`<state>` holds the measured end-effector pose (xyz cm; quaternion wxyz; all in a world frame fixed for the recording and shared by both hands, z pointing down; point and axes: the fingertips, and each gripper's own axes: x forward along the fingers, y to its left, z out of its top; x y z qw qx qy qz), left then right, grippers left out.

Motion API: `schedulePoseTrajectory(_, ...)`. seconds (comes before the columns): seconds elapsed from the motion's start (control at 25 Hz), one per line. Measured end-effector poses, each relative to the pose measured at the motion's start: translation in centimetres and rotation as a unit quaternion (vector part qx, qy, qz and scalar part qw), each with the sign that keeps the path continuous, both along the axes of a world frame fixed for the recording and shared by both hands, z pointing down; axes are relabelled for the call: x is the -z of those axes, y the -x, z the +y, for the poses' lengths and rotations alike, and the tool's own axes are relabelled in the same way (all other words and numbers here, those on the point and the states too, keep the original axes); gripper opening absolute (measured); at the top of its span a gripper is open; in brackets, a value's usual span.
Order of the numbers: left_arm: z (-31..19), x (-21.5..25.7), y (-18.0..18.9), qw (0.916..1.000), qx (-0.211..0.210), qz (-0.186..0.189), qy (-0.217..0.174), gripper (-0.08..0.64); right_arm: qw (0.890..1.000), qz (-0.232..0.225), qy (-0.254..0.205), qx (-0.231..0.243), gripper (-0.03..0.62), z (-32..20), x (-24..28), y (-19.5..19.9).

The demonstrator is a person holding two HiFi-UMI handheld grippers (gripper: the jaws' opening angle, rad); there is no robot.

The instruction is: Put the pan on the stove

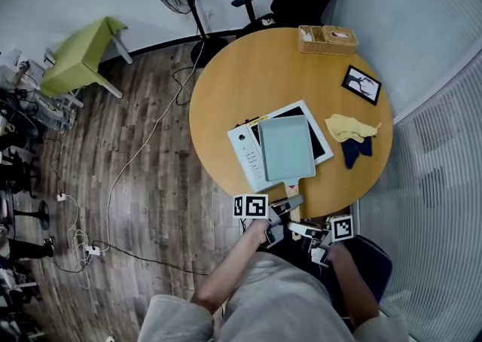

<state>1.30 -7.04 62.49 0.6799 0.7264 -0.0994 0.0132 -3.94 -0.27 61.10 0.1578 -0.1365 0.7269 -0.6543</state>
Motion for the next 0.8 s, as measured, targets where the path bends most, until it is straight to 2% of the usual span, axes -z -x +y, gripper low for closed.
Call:
schedulePoseTrajectory(0.28, -0.7, 0.1, -0.9, 0.9998, 0.02, 0.007, 0.0, 0.144, 1.0, 0.003, -0.004, 0.029, 0.109, -0.5, 0.1, -1.2)
schedulePoseTrajectory(0.48, -1.0, -1.3, -2.4, 0.998, 0.064, 0.002, -0.004, 0.146, 0.998, -0.004, -0.016, 0.061, 0.109, -0.5, -1.0, -3.1)
schedulePoseTrajectory(0.6, -0.9, -1.4, -3.2, 0.9959, 0.09, 0.004, 0.001, 0.146, 0.997, -0.011, -0.008, 0.08, 0.11, -0.2, -1.3, -4.6)
schedulePoseTrajectory(0.8, -1.7, -1.4, -4.5, 0.9938, 0.111, 0.001, -0.002, 0.147, 0.995, -0.004, -0.011, 0.102, 0.11, -0.8, -1.5, -6.2)
